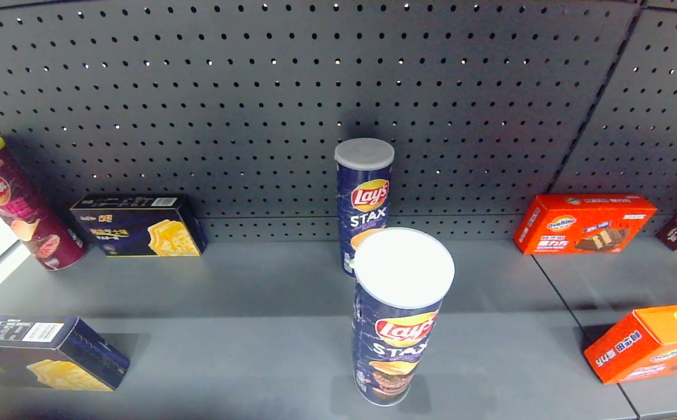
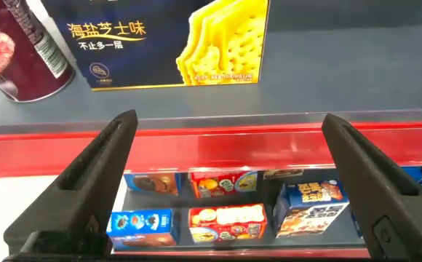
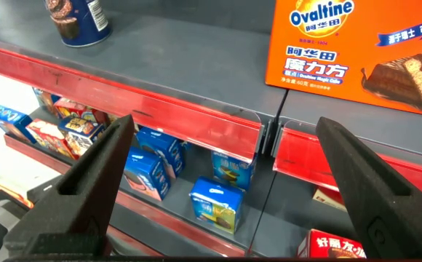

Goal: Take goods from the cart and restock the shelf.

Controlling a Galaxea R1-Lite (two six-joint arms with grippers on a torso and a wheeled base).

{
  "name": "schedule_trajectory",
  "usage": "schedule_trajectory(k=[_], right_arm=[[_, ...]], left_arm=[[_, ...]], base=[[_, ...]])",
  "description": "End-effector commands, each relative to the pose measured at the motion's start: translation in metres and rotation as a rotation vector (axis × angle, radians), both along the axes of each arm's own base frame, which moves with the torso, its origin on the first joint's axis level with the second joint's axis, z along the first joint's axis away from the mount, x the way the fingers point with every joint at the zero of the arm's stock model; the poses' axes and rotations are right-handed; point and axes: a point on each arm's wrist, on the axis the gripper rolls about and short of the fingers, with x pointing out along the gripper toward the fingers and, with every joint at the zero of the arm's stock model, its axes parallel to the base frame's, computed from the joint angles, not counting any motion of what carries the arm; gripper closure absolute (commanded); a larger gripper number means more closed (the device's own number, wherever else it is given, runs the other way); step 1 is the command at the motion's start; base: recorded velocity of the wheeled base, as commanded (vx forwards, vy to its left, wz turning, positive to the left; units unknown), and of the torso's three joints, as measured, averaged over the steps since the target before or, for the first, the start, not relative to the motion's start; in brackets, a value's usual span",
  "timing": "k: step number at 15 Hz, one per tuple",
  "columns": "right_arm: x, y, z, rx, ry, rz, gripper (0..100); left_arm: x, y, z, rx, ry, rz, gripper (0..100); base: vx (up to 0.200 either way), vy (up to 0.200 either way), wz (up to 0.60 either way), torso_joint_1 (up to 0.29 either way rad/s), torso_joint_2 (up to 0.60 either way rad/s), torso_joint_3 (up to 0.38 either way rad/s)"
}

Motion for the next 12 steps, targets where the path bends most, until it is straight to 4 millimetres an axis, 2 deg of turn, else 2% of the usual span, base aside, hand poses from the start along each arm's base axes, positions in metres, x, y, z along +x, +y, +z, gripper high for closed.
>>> schedule_trajectory(k=[1, 2, 3, 4, 6, 7, 8, 9, 10, 12], right_arm=[[0.000, 0.000, 0.000, 0.001, 0.002, -0.002, 0], [-0.001, -0.001, 0.006, 0.009, -0.023, -0.125, 0], [-0.001, 0.000, 0.044, 0.042, -0.030, -0.243, 0], [0.014, 0.005, 0.074, 0.102, 0.076, -0.238, 0], [0.019, 0.007, 0.114, 0.013, -0.010, -0.177, 0], [0.032, 0.013, 0.135, -0.003, -0.001, -0.147, 0], [0.033, 0.013, 0.137, -0.003, -0.001, -0.142, 0], [0.047, 0.019, 0.161, -0.006, 0.004, -0.105, 0], [0.069, 0.028, 0.174, -0.033, 0.049, -0.080, 0], [0.110, 0.050, 0.178, -0.086, 0.155, 0.042, 0]], left_arm=[[0.000, 0.000, 0.000, 0.003, 0.005, -0.006, 0], [0.000, 0.001, 0.000, 0.000, 0.005, 0.033, 0], [0.000, 0.001, 0.000, -0.001, 0.004, 0.066, 0], [0.000, 0.001, 0.000, 0.005, 0.004, 0.058, 0], [0.000, 0.001, 0.000, 0.029, 0.004, 0.041, 0], [0.000, 0.001, 0.000, 0.032, 0.004, 0.036, 0], [0.000, 0.001, 0.000, 0.032, 0.004, 0.036, 0], [0.000, 0.001, 0.000, 0.032, 0.004, 0.036, 0], [0.000, 0.001, 0.000, 0.032, 0.004, 0.036, 0], [0.000, 0.001, 0.000, 0.034, 0.005, 0.036, 0]], base=[[0.000, 0.000, 0.00, 0.000, 0.00, 0.000], [0.000, 0.000, 0.00, 0.000, 0.00, 0.000], [0.000, 0.000, 0.00, 0.000, 0.00, 0.000], [0.000, 0.000, 0.00, 0.000, 0.00, 0.000], [0.000, 0.000, 0.00, 0.000, 0.00, 0.000], [0.000, 0.000, 0.00, 0.000, 0.00, 0.000], [0.000, 0.000, 0.00, 0.000, 0.00, 0.000], [0.000, 0.000, 0.00, 0.000, 0.00, 0.000], [0.000, 0.000, 0.00, 0.000, 0.00, 0.000], [0.000, 0.000, 0.00, 0.000, 0.00, 0.000]])
